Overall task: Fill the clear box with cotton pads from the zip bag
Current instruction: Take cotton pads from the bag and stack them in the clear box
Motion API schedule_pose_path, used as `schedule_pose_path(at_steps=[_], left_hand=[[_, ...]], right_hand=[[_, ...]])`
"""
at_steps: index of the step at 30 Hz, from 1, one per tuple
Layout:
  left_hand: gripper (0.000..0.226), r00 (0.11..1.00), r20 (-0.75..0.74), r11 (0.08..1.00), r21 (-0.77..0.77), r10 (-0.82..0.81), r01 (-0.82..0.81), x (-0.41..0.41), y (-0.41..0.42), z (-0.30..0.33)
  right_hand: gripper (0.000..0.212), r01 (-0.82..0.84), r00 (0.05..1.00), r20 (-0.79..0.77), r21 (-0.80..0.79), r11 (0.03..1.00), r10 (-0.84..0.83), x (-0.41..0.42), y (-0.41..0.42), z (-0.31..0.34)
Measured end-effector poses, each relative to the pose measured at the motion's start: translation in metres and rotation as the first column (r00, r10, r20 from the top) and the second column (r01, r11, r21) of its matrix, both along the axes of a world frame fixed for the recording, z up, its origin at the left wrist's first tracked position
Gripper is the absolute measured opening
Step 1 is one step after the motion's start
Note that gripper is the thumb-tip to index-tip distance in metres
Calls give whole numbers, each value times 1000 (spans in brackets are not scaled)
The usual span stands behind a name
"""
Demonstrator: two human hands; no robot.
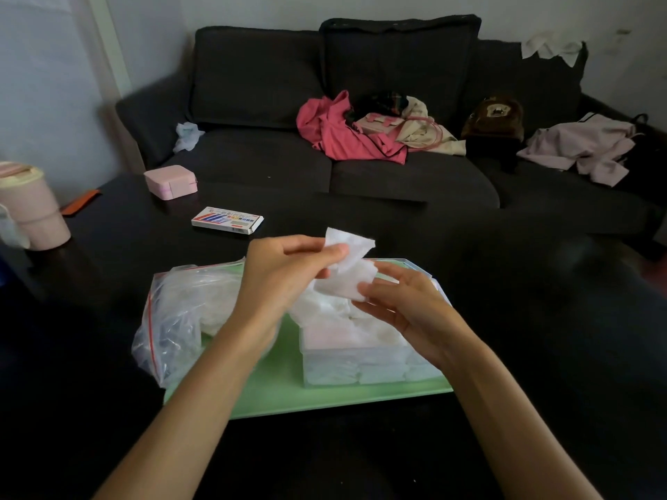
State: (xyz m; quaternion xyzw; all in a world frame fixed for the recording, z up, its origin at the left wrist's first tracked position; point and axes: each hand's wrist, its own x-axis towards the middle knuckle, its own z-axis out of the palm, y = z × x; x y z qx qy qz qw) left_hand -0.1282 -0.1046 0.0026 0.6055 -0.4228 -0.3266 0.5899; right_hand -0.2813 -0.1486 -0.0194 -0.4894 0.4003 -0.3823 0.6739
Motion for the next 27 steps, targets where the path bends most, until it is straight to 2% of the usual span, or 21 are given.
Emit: schedule_pose_path(at_steps=[8, 10, 11, 13, 15, 17, 19, 22, 26, 27], left_hand=[[23, 981, 196, 999, 29, 11, -17, 2, -8, -15], [22, 969, 245, 1000, 19, -22, 18, 1, -8, -15], [21, 965, 260, 999, 14, -34, 31, 1, -8, -14], [21, 965, 260, 999, 3, -31, 32, 2, -9, -13], [30, 975, 218, 999, 35, -38, 31, 6, -11, -9], [34, 981, 148, 985, 131, -129, 110, 10, -11, -4], [22, 960, 143, 959, 188, -239, 211, 12, -9, -4], [9, 956, 146, 961, 146, -254, 233, 13, -9, -7], [9, 955, 166, 969, 61, -246, 239, 12, -11, -9], [9, 955, 165, 969, 51, -245, 240, 10, -11, -10]], right_hand=[[20, -15, 992, 124, 34, 999, 11, -2, -2, 4], [19, 19, 995, 95, 17, 1000, -21, 0, -1, 3], [24, 42, 998, 49, -13, 999, -41, 1, -1, 2], [36, 89, 996, -8, -39, 995, -89, 1, -3, -1], [37, 105, 994, -10, -28, 994, -105, 0, -4, -1], [32, 88, 996, -10, -27, 996, -88, -2, -5, 1], [26, 57, 997, -43, -53, 997, -59, -3, -5, 2], [31, 23, 994, -106, -82, 996, -32, -6, -5, 4], [35, 20, 999, 41, 35, 999, -21, -15, -8, 8], [40, 34, 999, 2, 8, 999, -34, -13, -6, 7]])
